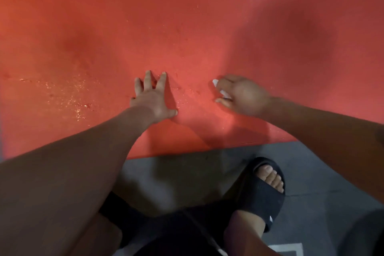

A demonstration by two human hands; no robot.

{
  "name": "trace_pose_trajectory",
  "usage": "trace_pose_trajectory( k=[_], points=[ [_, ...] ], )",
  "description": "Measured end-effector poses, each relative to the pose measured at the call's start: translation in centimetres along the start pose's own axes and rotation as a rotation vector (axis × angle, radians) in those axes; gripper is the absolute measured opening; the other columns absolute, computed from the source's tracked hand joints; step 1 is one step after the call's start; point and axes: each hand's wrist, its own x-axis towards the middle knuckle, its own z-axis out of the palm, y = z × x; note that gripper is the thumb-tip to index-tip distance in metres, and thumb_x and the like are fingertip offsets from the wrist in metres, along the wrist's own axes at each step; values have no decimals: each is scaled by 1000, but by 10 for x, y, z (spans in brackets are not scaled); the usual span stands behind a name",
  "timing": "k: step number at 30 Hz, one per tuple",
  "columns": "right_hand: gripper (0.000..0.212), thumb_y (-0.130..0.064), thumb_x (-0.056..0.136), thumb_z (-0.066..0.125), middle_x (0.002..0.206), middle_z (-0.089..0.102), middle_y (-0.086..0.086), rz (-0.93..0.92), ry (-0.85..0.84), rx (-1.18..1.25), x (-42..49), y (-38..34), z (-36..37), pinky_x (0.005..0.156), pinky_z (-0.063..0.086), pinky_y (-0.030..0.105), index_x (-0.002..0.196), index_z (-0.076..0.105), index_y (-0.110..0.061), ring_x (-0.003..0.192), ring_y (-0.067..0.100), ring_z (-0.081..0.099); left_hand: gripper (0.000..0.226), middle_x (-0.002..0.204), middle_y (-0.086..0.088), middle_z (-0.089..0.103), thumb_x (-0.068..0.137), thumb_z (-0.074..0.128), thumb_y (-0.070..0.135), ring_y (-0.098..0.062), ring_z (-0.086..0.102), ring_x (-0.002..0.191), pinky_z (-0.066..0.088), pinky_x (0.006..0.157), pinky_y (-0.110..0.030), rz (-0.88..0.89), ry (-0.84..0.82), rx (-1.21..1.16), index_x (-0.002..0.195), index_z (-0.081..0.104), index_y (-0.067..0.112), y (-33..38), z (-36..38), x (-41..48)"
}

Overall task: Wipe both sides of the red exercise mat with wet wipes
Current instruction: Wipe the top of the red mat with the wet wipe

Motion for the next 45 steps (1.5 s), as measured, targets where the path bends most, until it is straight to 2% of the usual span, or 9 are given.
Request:
trace_pose_trajectory(
  k=[4, 7, 11, 19, 22, 27, 35, 42, 45],
  points=[
    [28, -33, 97, 47, 103, 64, 10, 110, 214, 124, -6, -6, -7, 76, 53, 41, 112, 59, -11, 90, 33, 64, 126, 166, -5, -11, 73, 81, 61, -43, -1, 151, 26, 119, -59, 53, 17, 74, 159, -8, 39, -4, -6, 3],
    [29, -27, 94, 57, 105, 60, 9, 102, 218, 67, -8, 0, -18, 73, 50, 39, 118, 59, -12, 87, 32, 62, 124, 161, -4, 3, 68, 84, 61, -42, 18, 141, 37, 111, -57, 87, 76, 141, 158, 2, 39, -3, -19, 5],
    [40, -14, 94, 60, 117, 57, 11, -28, -5, -33, -1, 6, -6, 78, 51, 40, 133, 55, -15, 92, 36, 63, 135, 167, 0, -15, 65, 87, 61, -45, -2, 151, 25, 119, -59, 100, 33, 130, 158, -9, 43, 3, -29, 13],
    [27, -22, 97, 54, 105, 56, 20, 290, 187, -87, 39, 21, -23, 70, 52, 48, 120, 58, -9, 82, 43, 61, 140, 162, 2, -36, 70, 85, 59, -48, -20, 150, 23, 117, -67, 57, -48, 173, 154, -26, 42, 14, -20, 15],
    [27, -26, 100, 45, 96, 57, 17, 98, 129, -119, 27, -7, -3, 65, 52, 45, 117, 59, -10, 73, 38, 61, 139, 161, 3, -36, 71, 85, 58, -47, -20, 150, 25, 116, -67, 59, -44, 168, 154, -26, 42, 14, -18, 16],
    [37, -55, 104, 31, 105, 54, -1, -400, -151, -277, 9, -50, 12, 83, 44, 34, 111, 51, -24, 103, 24, 57, 137, 161, 4, -36, 72, 83, 59, -45, -20, 151, 27, 115, -68, 57, -30, 187, 154, -26, 42, 14, -14, 15],
    [25, -13, 97, 47, 109, 53, 17, 261, 52, -372, 58, -12, -20, 70, 48, 43, 122, 47, -10, 96, 40, 61, 138, 161, 6, -36, 72, 83, 59, -43, -19, 151, 29, 115, -66, 45, -19, 179, 153, -28, 43, 15, -16, 14],
    [29, -36, 107, 38, 118, 59, 6, -288, -143, -189, 13, -61, 8, 90, 47, 38, 127, 50, -20, 106, 29, 60, 130, 165, 11, -6, 68, 84, 63, -41, 7, 151, 19, 117, -68, 59, 94, 125, 159, -7, 43, 7, -46, 24],
    [28, -27, 89, 67, 97, 63, 9, -228, -34, -266, 35, -28, -1, 68, 51, 35, 113, 59, -18, 80, 33, 64, 134, 166, 9, -6, 64, 87, 62, -42, 3, 151, 24, 116, -67, 66, 112, 78, 159, -6, 42, 9, -61, 41]
  ],
)
